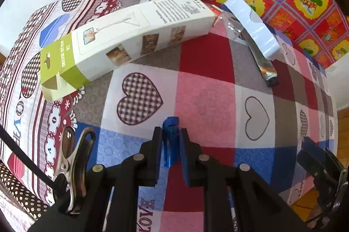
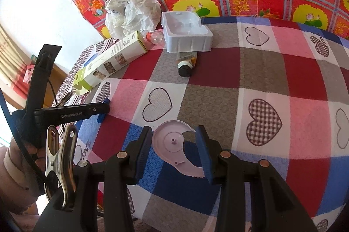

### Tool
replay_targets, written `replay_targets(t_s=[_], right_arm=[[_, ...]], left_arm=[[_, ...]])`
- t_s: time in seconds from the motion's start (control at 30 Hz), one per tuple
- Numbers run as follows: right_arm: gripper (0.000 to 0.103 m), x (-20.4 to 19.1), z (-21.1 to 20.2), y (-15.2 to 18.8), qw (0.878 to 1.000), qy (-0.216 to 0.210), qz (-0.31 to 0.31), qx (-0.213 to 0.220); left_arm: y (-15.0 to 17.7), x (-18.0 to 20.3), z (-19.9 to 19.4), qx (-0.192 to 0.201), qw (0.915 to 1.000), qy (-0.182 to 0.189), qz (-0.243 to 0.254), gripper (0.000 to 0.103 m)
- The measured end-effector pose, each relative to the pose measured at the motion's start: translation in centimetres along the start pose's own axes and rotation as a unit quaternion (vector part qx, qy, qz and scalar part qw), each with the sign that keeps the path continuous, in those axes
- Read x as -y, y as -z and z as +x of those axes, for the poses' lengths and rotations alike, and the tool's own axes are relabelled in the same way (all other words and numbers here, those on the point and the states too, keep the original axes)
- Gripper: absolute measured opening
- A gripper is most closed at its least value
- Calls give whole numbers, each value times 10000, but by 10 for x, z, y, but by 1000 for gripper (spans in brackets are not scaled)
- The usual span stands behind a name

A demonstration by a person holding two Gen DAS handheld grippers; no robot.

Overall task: Collect trash
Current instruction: 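Lift both held items off the blanket and carry them toward the red bucket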

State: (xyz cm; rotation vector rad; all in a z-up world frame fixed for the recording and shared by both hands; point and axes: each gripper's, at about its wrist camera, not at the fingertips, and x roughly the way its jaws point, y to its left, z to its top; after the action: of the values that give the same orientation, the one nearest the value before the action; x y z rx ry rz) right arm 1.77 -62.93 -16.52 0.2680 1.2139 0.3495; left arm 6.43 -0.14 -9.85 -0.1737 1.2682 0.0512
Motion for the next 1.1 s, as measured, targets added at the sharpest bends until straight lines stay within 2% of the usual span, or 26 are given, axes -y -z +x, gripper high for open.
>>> replay_targets(t_s=[0.2, 0.6, 1.1], right_arm=[[42, 9, -11, 2, 9999, 6, 59, 81], [42, 31, -48, 16, 9994, 62, 189, 278], [42, 75, -111, 39, 9951, 348, 587, 710]], left_arm=[[10, 21, -10, 40, 9998, 126, 174, 16], [25, 91, -38, 197, 9970, 360, 657, 16], [52, 174, -57, 232, 9885, 658, 1341, 16]])
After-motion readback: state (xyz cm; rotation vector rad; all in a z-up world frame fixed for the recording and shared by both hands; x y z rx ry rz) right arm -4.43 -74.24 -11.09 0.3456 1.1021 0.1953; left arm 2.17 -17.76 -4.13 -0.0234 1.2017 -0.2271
